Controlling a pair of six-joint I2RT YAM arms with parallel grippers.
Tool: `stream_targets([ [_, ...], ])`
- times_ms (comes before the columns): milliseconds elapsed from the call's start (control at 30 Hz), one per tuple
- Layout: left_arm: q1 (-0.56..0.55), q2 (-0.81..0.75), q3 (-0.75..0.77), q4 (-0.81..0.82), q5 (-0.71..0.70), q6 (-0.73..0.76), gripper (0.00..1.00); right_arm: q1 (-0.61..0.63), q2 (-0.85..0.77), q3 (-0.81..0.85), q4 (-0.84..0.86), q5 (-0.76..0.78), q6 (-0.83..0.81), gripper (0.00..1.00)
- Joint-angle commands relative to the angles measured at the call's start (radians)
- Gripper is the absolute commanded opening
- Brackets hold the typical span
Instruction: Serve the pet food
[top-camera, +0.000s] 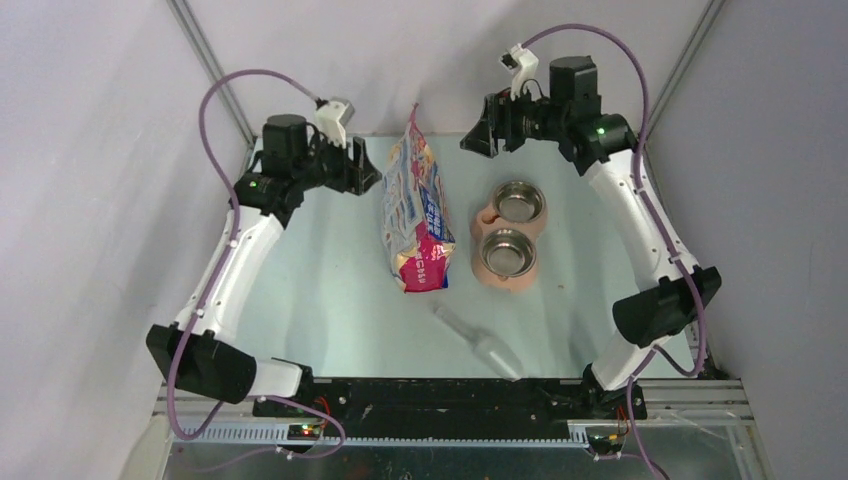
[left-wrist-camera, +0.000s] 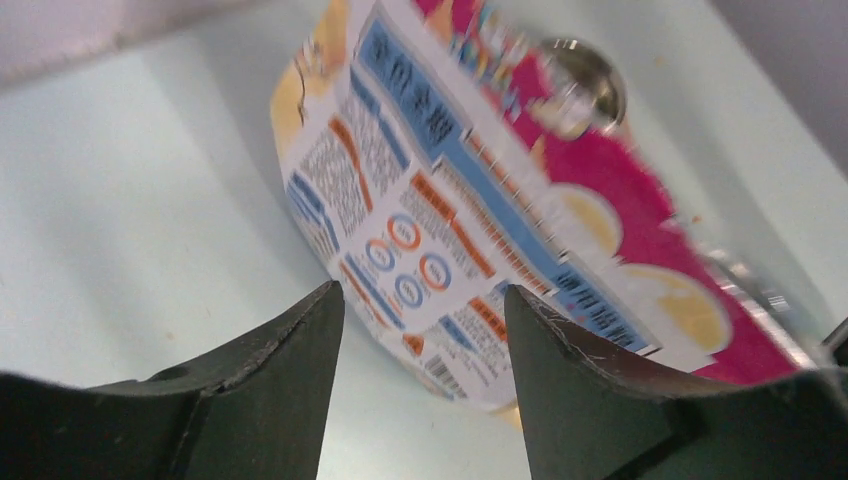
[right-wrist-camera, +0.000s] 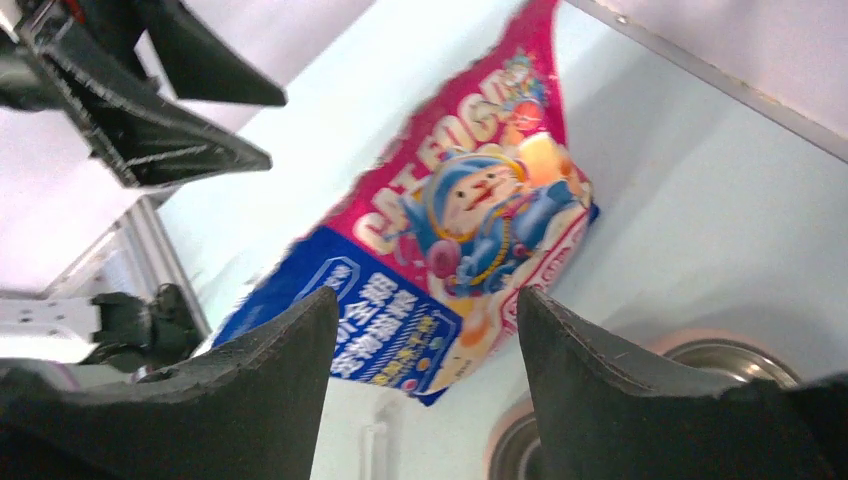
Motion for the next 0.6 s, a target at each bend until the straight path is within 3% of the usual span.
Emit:
stream_targets([
  [0, -0.011, -0.02, 0.091, 0.023, 0.037, -0.016, 0.66, 0.022, 0.003, 0.058, -0.158, -0.085, 0.101, 0.68],
  [167, -0.068, -0.034, 0.056, 0.105, 0.179, -0.11, 0.6, 0.079, 0.013, 0.055, -0.142, -0.224, 0.112, 0.68],
  [367, -0.14, -0.065, 0.007, 0.138, 0.201, -0.118, 0.56, 0.17, 0.004, 0.041, -0.183, -0.018, 0.075, 0.65],
  [567, -0.161, -0.091, -0.052, 0.167, 0.202, -0.151, 0.53, 0.209, -0.017, 0.011, -0.163, 0.038, 0.074, 0.58],
])
